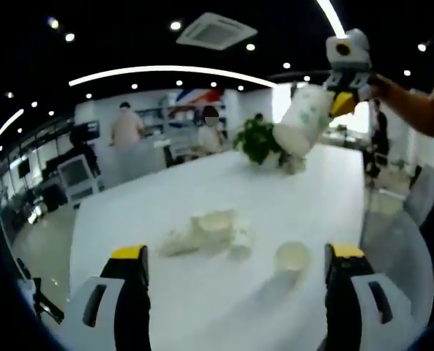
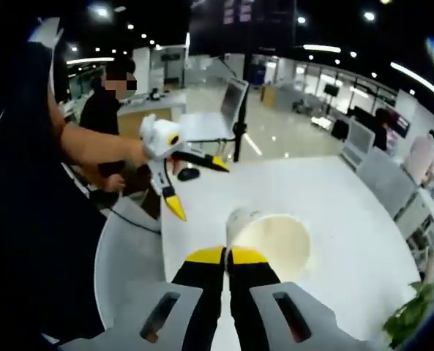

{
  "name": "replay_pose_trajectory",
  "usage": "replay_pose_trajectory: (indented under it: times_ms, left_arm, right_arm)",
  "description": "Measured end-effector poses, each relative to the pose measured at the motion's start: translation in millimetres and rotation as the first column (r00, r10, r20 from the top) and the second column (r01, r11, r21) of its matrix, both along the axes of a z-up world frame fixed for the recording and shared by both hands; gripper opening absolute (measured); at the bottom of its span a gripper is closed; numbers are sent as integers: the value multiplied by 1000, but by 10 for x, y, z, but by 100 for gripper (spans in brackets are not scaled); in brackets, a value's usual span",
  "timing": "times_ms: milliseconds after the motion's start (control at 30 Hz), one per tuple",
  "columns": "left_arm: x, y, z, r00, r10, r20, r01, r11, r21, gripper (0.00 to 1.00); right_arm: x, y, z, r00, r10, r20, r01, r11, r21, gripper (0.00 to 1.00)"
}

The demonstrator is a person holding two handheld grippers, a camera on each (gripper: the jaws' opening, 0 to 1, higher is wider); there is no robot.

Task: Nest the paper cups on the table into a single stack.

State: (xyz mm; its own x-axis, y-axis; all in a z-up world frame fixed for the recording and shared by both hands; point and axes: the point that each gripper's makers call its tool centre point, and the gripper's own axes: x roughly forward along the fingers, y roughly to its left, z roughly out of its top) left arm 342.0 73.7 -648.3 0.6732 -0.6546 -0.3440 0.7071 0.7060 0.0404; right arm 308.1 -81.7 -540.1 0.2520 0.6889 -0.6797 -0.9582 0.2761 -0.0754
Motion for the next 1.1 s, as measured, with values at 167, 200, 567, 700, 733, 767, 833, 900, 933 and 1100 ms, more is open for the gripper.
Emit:
replay_pose_trajectory:
  times_ms: [167,200,567,700,733,767,833,900,933,1100]
  left_arm:
    - [-47,144,-113,1000,-11,-1,11,996,86,99]
    - [-48,165,-119,1000,-7,-4,8,996,84,99]
    - [-12,306,-82,999,48,-19,-48,999,-2,99]
    - [-26,344,-101,999,49,-20,-48,999,17,99]
    - [-29,351,-104,999,48,-17,-47,999,23,99]
    - [-29,367,-120,999,47,-19,-47,998,29,99]
    - [-26,392,-138,999,51,-17,-51,998,40,99]
    - [-23,409,-147,998,55,-15,-54,998,42,99]
    - [-20,422,-161,998,57,-16,-56,998,41,99]
    - [-10,417,-180,998,59,-12,-59,997,46,99]
  right_arm:
    - [-24,-71,-114,998,43,-50,-50,988,-149,0]
    - [-16,-83,-122,997,45,-59,-55,984,-171,0]
    - [76,-103,-78,991,60,-119,-103,911,-399,0]
    - [100,-73,-138,991,57,-120,-105,893,-437,0]
    - [98,-64,-155,991,61,-122,-109,891,-441,0]
    - [97,-58,-186,990,56,-129,-108,888,-447,0]
    - [102,-51,-228,990,51,-133,-107,884,-456,0]
    - [100,-47,-261,989,45,-142,-106,880,-462,0]
    - [93,-43,-280,988,40,-148,-105,879,-465,0]
    - [97,-22,-393,987,27,-156,-99,872,-479,0]
